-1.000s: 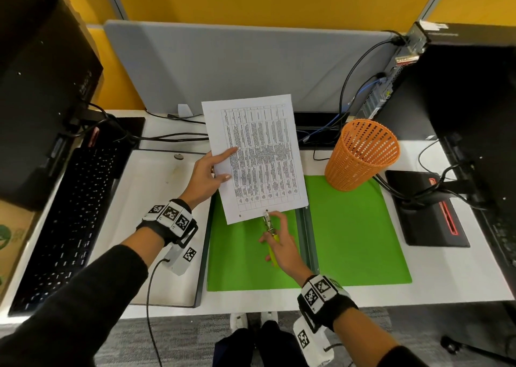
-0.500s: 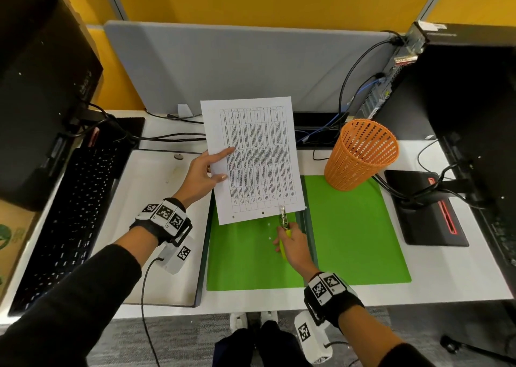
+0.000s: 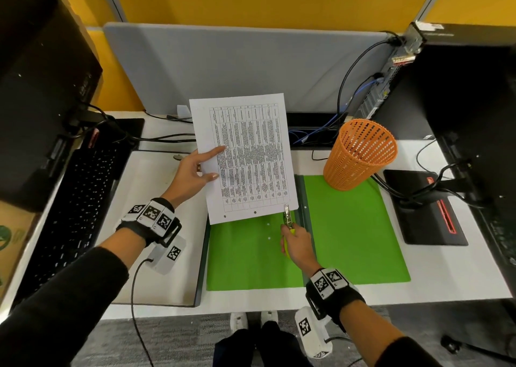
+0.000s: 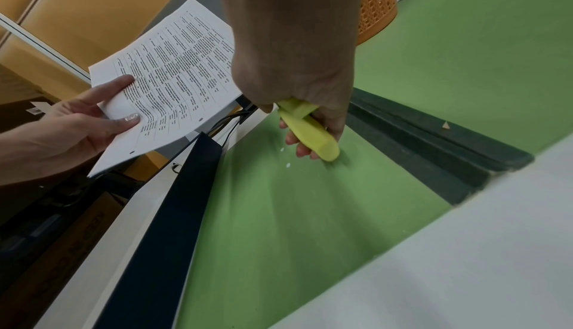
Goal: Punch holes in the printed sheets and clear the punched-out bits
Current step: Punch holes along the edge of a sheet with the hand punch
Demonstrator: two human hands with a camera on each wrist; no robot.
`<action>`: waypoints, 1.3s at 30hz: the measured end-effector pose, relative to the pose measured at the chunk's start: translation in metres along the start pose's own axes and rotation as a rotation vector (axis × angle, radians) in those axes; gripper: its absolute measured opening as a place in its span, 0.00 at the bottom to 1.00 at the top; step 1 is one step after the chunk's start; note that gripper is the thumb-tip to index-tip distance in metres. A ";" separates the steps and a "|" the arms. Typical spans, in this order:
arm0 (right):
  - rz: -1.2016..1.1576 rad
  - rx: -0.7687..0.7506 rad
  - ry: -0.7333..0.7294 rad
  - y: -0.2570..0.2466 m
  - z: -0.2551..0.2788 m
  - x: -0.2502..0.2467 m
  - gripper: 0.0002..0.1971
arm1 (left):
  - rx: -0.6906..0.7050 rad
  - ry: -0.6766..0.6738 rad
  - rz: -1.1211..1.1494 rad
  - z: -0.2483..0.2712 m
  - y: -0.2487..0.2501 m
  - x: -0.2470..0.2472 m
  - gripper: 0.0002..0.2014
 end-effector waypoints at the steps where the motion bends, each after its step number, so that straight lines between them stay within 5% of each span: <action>1: -0.001 0.000 -0.005 0.000 0.000 0.000 0.13 | 0.001 -0.001 -0.003 0.000 0.000 0.000 0.35; 29: 0.013 0.083 -0.010 0.022 -0.005 0.013 0.16 | 0.000 -0.013 -0.025 0.002 -0.007 0.005 0.34; 36: 0.024 0.062 -0.046 0.015 -0.003 0.008 0.11 | 0.012 -0.001 -0.047 0.001 -0.002 0.006 0.41; 39: -0.024 0.040 -0.052 0.011 -0.001 0.006 0.02 | 0.016 -0.008 -0.046 0.001 -0.001 0.007 0.37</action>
Point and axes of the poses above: each hand's wrist, its own z-axis away from the middle knuckle, its own x-axis out of the palm, y = z × x, the point moved 5 cm from there along -z, towards the middle knuckle, and after that the axes turned 15 degrees about z, right-handed, at the moved point
